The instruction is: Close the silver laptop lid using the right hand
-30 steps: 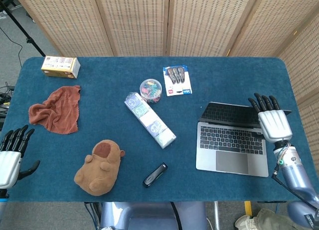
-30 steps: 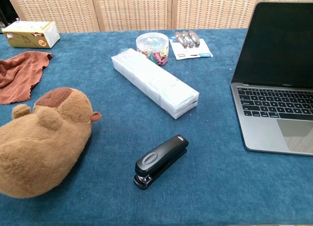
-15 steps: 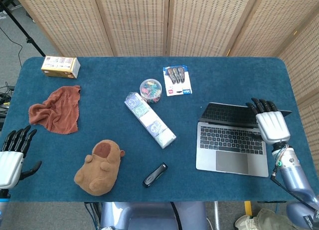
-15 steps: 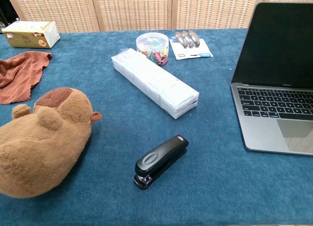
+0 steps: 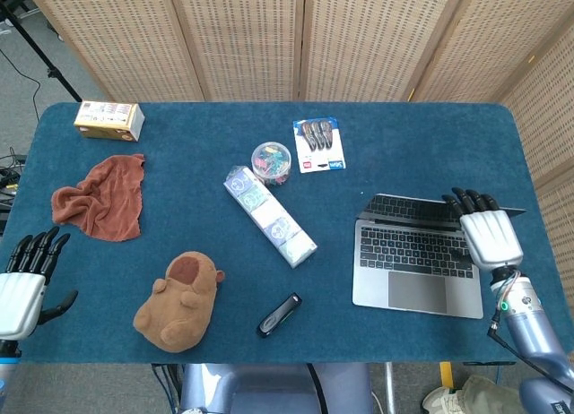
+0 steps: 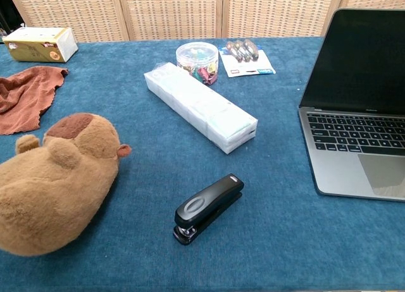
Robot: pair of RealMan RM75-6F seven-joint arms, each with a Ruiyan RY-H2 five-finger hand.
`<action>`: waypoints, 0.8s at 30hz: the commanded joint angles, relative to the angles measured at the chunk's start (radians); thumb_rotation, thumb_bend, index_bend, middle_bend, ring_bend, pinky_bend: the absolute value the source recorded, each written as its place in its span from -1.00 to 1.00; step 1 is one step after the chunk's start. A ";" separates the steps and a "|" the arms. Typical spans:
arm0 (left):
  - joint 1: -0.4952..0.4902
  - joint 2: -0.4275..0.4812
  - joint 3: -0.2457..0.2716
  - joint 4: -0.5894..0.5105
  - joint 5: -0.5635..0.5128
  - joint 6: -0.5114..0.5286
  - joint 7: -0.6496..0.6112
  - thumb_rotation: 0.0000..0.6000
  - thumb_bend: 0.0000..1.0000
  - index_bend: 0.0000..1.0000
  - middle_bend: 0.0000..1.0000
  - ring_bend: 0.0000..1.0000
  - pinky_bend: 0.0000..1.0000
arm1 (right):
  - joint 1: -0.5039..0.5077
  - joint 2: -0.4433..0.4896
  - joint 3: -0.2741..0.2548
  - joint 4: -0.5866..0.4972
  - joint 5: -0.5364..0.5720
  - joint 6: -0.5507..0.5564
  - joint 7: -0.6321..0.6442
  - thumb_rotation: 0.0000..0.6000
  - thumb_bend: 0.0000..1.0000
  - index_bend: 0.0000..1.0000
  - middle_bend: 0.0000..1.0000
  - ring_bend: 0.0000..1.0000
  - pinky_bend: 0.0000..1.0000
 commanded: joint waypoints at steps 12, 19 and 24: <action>-0.002 0.001 0.008 -0.008 0.019 0.002 0.000 1.00 -0.51 -0.86 -1.00 -1.00 -1.00 | -0.078 0.021 -0.068 -0.109 -0.025 0.078 -0.034 1.00 -0.64 -0.72 -0.81 -0.74 -0.67; -0.004 0.005 0.017 -0.016 0.031 -0.003 -0.004 1.00 -0.51 -0.85 -1.00 -1.00 -1.00 | -0.133 0.032 -0.114 -0.179 -0.087 0.139 -0.053 1.00 -0.63 -0.72 -0.82 -0.75 -0.67; -0.002 0.011 0.021 -0.025 0.046 0.006 -0.008 1.00 -0.51 -0.84 -1.00 -1.00 -1.00 | -0.166 0.019 -0.151 -0.203 -0.119 0.160 -0.074 1.00 -0.63 -0.72 -0.82 -0.75 -0.67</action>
